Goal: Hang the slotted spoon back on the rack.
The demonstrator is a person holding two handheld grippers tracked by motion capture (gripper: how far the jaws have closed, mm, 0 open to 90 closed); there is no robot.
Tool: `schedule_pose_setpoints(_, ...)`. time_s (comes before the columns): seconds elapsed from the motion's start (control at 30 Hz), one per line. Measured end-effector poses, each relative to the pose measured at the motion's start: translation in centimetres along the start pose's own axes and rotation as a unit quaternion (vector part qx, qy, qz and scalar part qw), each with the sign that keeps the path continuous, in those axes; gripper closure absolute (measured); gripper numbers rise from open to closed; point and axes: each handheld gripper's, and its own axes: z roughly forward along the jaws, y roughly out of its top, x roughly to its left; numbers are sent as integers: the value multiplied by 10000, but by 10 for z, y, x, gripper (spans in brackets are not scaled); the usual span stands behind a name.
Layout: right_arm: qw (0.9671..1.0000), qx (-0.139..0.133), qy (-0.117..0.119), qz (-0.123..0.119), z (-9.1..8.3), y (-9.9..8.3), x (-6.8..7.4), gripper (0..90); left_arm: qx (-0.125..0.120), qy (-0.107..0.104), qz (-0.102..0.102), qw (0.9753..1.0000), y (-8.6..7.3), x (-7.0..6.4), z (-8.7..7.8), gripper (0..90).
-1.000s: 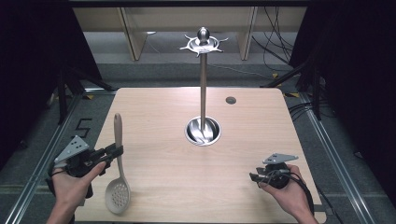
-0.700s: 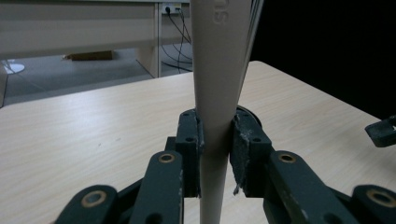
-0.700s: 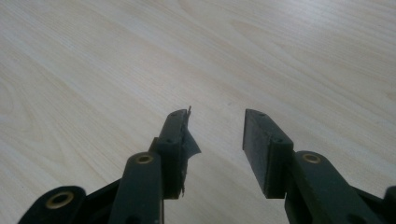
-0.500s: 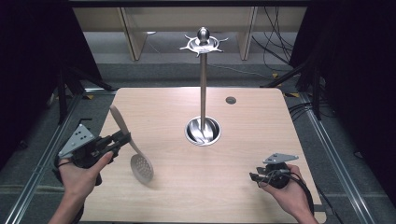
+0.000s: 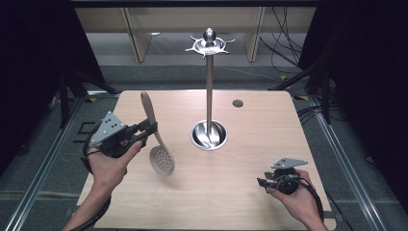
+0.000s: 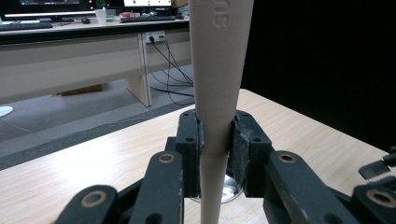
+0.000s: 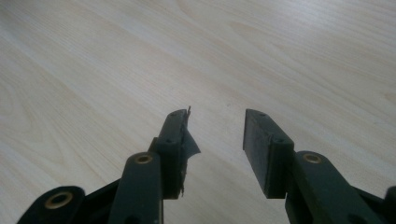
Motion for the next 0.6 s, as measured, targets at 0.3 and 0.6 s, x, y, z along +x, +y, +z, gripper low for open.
schedule_pose_setpoints(0.3, 10000, 74, 33, 56, -2, 1, 1, 604, 105, 183, 65, 9998, 10, -12, 18, 737)
schedule_pose_setpoints(0.6, 10000, 71, 28, 55, -2, 1, 1, 602, 226, 370, 53, 9990, 23, -23, 40, 736)
